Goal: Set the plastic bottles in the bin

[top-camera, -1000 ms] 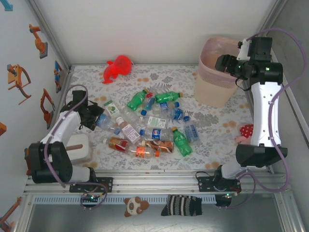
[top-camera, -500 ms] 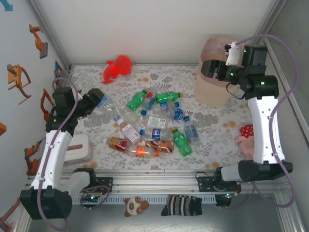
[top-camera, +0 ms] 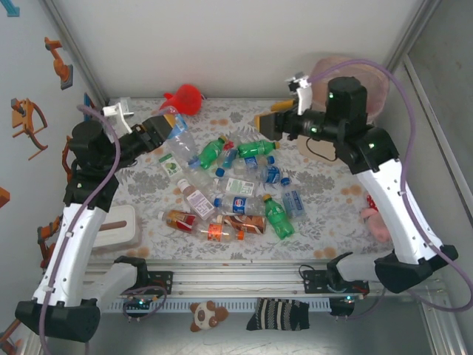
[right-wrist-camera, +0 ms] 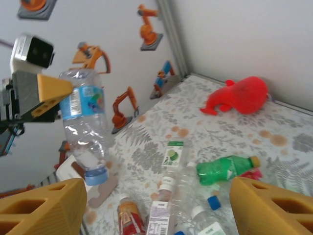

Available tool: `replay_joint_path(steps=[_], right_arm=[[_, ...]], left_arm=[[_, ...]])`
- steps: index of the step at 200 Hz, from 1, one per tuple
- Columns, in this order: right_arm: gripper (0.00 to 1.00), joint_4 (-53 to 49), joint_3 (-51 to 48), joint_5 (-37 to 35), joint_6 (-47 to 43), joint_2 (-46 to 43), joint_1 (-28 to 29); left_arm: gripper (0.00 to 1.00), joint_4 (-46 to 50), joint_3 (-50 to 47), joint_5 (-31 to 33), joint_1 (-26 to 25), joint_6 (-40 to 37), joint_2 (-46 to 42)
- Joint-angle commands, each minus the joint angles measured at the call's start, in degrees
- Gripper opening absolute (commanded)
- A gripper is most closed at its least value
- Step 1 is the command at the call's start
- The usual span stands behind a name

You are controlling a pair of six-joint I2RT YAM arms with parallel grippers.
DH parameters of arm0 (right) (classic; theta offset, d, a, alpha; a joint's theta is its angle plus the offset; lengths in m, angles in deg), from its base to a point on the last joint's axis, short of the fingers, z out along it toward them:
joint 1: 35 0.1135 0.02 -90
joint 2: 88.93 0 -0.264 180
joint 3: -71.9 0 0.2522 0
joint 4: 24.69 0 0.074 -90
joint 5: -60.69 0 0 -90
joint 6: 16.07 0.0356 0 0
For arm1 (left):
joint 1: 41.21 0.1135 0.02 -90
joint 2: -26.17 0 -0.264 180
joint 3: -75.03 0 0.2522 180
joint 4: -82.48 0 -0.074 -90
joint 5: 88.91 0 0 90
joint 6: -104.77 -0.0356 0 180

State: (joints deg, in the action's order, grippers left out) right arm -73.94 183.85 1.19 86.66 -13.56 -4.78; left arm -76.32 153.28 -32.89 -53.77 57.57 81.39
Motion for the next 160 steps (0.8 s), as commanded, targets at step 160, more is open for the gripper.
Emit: replay_joint_path(steps=[160], right_arm=[[0.83, 5.43, 9.94, -15.32, -4.19, 14.93, 20.58]], left_arm=[[0.65, -4.91, 7.82, 3.12, -12.64, -4.21, 6.61]])
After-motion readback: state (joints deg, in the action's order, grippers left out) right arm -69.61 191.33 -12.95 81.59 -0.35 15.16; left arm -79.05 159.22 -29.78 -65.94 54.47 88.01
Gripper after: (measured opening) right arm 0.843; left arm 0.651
